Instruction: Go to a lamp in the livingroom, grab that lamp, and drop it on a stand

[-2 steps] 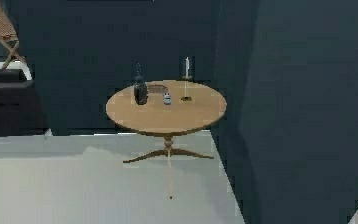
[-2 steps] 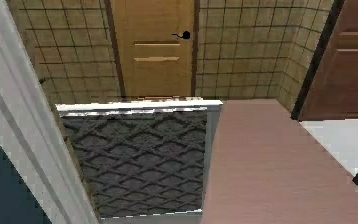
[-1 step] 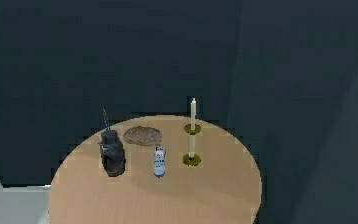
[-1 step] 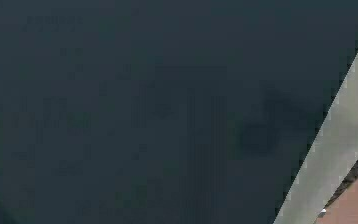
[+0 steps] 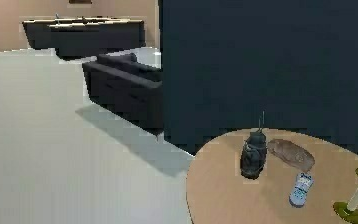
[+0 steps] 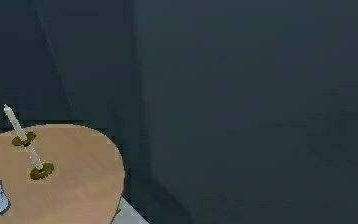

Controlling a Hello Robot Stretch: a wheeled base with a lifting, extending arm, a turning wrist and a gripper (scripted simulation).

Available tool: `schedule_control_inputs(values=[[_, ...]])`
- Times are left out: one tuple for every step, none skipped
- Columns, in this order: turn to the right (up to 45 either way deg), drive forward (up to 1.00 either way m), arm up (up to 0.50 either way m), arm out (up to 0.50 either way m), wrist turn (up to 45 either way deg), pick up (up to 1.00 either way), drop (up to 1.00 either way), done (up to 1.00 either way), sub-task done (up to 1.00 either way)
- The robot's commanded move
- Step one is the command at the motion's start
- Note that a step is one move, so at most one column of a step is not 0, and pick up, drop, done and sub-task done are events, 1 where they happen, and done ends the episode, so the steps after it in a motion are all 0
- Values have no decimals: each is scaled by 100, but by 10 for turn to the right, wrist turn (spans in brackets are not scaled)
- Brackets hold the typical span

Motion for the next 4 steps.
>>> schedule_control_inputs(values=[[-450, 0, 0, 0, 0, 0, 0, 0, 0], [-180, 0, 0, 0, 0, 0, 0, 0, 0], [0, 0, 50, 0, 0, 0, 0, 0, 0], [0, 0, 32, 0, 0, 0, 0, 0, 0]])
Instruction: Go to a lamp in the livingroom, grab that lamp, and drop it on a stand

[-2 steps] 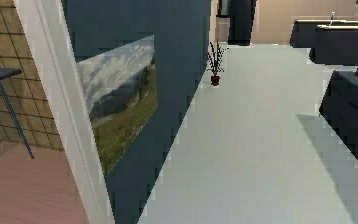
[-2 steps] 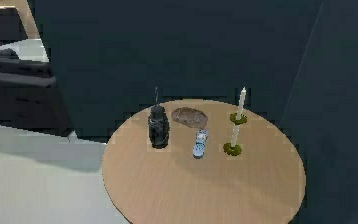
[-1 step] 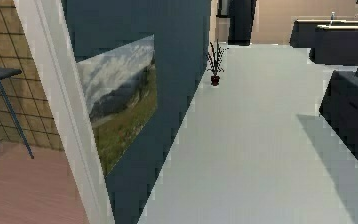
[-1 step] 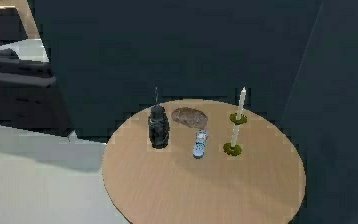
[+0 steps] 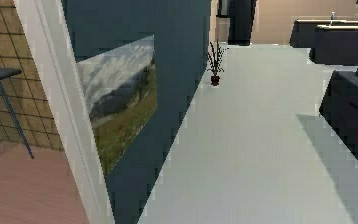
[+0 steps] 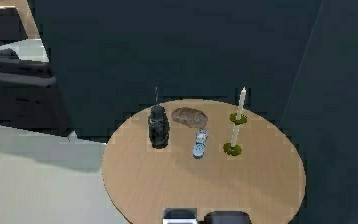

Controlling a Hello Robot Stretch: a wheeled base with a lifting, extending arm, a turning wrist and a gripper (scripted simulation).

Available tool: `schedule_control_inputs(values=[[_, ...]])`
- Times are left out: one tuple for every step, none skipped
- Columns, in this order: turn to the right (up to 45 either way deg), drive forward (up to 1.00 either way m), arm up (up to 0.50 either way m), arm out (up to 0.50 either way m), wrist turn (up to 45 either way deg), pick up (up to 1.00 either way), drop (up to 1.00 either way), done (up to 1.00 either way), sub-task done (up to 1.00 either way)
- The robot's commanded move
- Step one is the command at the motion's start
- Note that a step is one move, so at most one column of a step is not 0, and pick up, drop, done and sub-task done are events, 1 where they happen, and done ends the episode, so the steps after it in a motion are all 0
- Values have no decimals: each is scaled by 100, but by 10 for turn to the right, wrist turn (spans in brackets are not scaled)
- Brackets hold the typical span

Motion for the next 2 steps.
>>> schedule_control_inputs(values=[[0, 0, 0, 50, 0, 0, 0, 0, 0], [0, 0, 0, 0, 450, 0, 0, 0, 0]])
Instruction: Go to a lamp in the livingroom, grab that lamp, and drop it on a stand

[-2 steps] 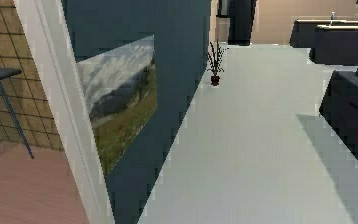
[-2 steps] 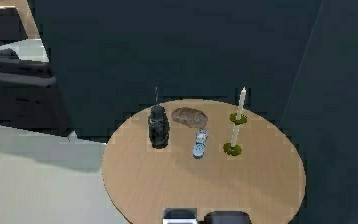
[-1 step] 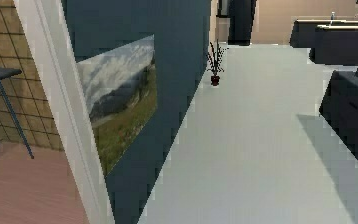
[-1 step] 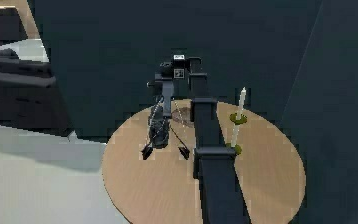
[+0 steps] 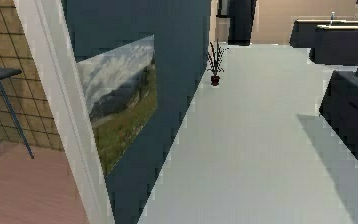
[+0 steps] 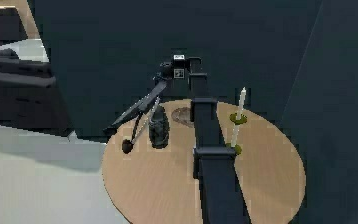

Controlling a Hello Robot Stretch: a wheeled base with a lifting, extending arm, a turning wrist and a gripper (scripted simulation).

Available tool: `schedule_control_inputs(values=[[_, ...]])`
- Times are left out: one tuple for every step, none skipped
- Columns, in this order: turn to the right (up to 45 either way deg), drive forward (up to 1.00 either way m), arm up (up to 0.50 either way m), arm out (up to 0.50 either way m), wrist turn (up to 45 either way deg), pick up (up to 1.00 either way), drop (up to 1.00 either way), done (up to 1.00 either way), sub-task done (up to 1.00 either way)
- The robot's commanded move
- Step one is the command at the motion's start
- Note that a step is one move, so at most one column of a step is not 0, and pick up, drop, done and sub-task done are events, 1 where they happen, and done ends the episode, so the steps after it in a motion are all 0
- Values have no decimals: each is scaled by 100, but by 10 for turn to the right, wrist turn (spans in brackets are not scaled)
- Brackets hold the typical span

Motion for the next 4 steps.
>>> schedule_control_inputs(values=[[0, 0, 0, 0, 450, 0, 0, 0, 0], [0, 0, 0, 0, 450, 0, 0, 0, 0], [0, 0, 0, 0, 270, 0, 0, 0, 0], [0, 0, 0, 0, 0, 100, 0, 0, 0]])
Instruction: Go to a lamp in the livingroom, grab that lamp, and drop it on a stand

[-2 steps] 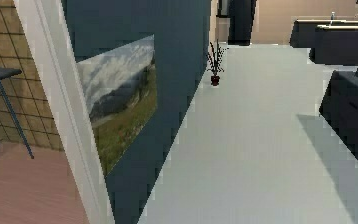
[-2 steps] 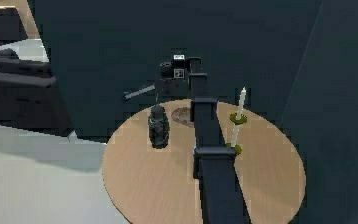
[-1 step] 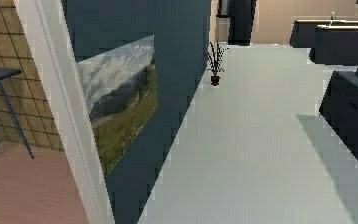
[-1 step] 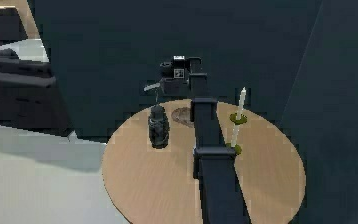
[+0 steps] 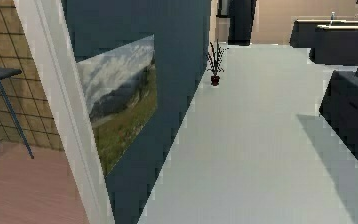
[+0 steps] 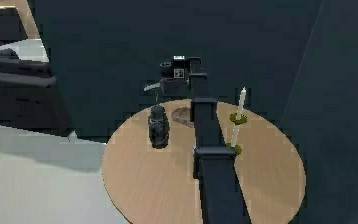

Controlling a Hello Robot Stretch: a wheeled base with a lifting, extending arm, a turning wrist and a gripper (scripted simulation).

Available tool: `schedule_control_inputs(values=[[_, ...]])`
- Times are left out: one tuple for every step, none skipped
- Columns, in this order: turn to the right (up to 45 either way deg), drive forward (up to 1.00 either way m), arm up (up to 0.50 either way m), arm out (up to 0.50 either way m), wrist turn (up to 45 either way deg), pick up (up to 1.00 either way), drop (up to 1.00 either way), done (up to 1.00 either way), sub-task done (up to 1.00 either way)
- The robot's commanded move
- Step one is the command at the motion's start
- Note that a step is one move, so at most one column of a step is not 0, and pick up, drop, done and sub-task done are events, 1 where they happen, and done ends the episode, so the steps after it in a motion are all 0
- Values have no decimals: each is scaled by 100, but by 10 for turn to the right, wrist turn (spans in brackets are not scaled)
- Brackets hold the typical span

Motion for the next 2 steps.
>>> schedule_control_inputs(values=[[0, 0, 6, 0, 0, 0, 0, 0, 0], [0, 0, 0, 0, -450, 0, 0, 0, 0]])
